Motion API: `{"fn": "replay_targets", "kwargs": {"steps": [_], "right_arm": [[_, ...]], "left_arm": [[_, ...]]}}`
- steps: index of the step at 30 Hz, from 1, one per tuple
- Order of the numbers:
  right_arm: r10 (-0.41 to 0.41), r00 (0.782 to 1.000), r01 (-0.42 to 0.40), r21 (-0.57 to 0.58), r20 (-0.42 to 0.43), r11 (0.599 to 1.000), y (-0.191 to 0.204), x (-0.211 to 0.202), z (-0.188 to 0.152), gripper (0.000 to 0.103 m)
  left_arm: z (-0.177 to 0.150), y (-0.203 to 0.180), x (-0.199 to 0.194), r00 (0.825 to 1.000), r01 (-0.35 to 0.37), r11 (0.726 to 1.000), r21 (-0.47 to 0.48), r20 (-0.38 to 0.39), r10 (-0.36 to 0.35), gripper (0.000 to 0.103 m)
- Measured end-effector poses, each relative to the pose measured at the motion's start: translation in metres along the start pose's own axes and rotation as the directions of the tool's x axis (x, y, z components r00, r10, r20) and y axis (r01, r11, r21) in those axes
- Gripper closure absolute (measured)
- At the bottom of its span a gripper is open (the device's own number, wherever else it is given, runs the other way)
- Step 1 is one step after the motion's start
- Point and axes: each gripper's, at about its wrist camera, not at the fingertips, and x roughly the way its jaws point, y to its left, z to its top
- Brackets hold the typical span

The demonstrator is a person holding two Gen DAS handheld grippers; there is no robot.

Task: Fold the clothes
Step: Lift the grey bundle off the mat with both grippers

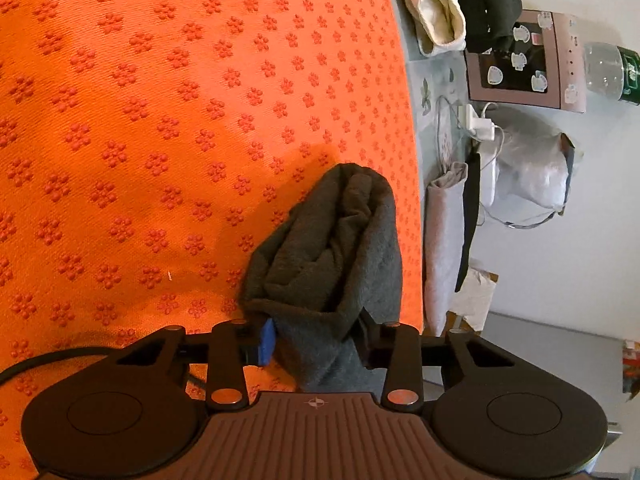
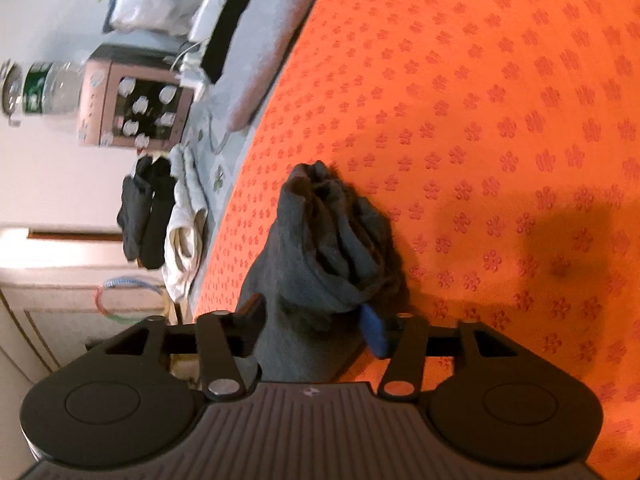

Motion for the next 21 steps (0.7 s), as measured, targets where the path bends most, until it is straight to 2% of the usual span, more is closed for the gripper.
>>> {"fn": "replay_targets", "kwargs": {"steps": [1,3,8,11,13,14,15,18,21], "right_arm": [[0.003,1.0,-0.003,0.018,0.008,1.0,-0.003,0.002,0.0,0.036],[0.013,1.0,-0.015,0.046,0.025,0.999,-0.007,0.008,0.0,0.025],[0.031,0.998,-0.035,0.088,0.05,0.996,-0.006,0.023,0.0,0.009],[0.023,0.998,-0.028,0.106,0.055,0.994,-0.004,0.033,0.003,0.008],[0.006,0.998,-0.016,0.146,0.068,0.989,-0.004,0.035,0.005,0.015],[-0.01,0.997,-0.002,0.166,0.073,0.986,-0.005,0.034,0.005,0.033],[-0.028,0.997,0.013,0.187,0.076,0.982,-0.008,0.033,0.005,0.057],[-0.018,0.997,0.001,0.237,0.071,0.971,-0.018,0.031,0.005,0.065],[-0.021,0.997,0.004,0.236,0.071,0.972,-0.015,0.029,0.003,0.069]], "left_arm": [[0.0,0.0,0.0,1.0,-0.001,1.0,0.001,-0.002,0.001,0.062],[0.001,-0.001,0.0,1.0,-0.004,1.0,-0.002,-0.008,0.004,0.062],[0.002,-0.001,0.0,1.0,-0.011,1.0,0.001,-0.021,0.011,0.062],[0.003,-0.004,0.001,1.0,-0.012,1.0,0.012,-0.026,0.012,0.06],[0.004,-0.006,0.002,1.0,-0.011,0.999,0.034,-0.026,0.012,0.049],[0.004,-0.007,0.002,1.0,-0.01,0.999,0.046,-0.025,0.011,0.045],[0.004,-0.008,0.002,1.0,-0.007,0.998,0.058,-0.022,0.009,0.036],[0.006,-0.01,0.005,1.0,-0.001,0.998,0.07,-0.015,0.002,0.03],[0.011,-0.011,0.011,1.0,-0.024,0.996,0.091,0.008,0.023,0.029]]}}
